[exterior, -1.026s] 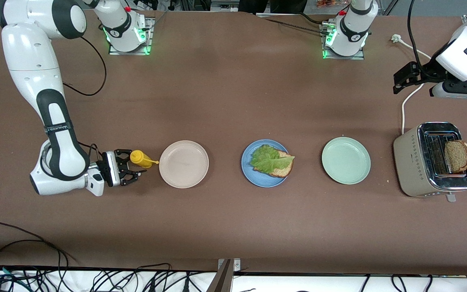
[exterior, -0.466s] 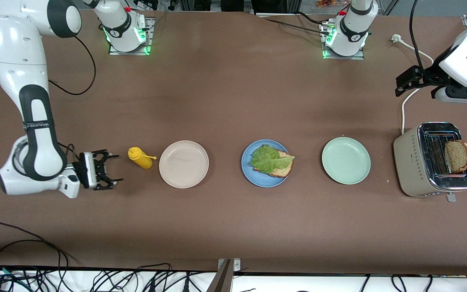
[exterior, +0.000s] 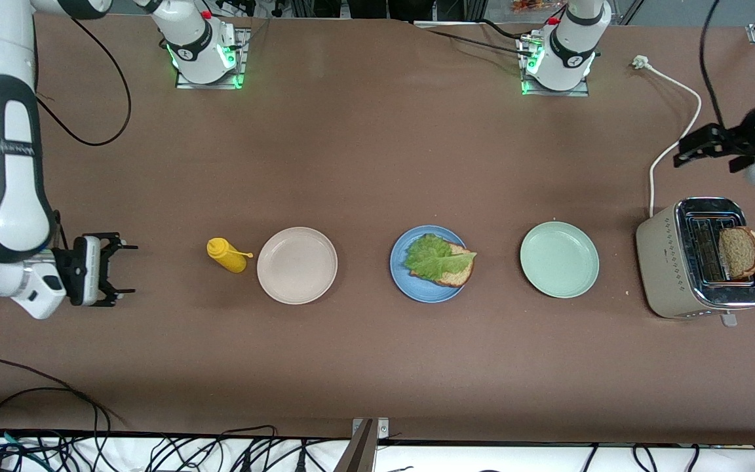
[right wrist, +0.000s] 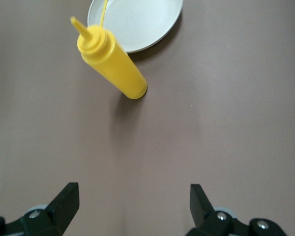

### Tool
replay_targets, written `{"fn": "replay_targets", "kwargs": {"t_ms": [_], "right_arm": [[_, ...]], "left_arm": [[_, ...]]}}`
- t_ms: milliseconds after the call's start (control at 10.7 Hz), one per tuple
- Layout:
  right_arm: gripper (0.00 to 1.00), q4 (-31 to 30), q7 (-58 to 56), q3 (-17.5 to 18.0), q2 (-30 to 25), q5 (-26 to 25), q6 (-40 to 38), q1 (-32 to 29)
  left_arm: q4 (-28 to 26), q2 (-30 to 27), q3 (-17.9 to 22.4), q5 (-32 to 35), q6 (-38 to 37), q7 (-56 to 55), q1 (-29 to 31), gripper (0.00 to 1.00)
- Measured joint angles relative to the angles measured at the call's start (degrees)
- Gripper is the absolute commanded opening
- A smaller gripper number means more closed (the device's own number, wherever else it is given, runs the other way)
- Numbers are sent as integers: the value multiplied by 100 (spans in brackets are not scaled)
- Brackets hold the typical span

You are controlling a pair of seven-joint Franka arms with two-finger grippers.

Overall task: Make sandwich in blue plate with both arms
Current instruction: 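Withdraw the right gripper while the left gripper grasps the toaster bread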

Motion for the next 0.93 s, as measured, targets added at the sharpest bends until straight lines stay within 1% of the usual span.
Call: {"fn": "replay_targets", "kwargs": {"t_ms": [187,280,373,560,746,933], "right_arm": [[100,-199,1099,17,-447,-206,-69,31],[100,-302,1591,59,-632,-346,-74,52],[100,-397,2077,133,-805,-493,-78,75],[100,-707,3348,337,-1267,-845,-84,125],[100,-1076,4580,390,-1788,-1140,-83,312],[100,-1360,5471,435,-2173,-1398,57,485]], "left_arm": [[15,326,25,0,17,449,529,100],[68,541,38,0,49,493,693,100],[198,789,47,0,78,497,844,100],[639,1358,63,0,171,701,1114,100],[862,1761,67,239,723,1201,1254,100],[899,2060,72,344,1163,1578,1404,100]]}}
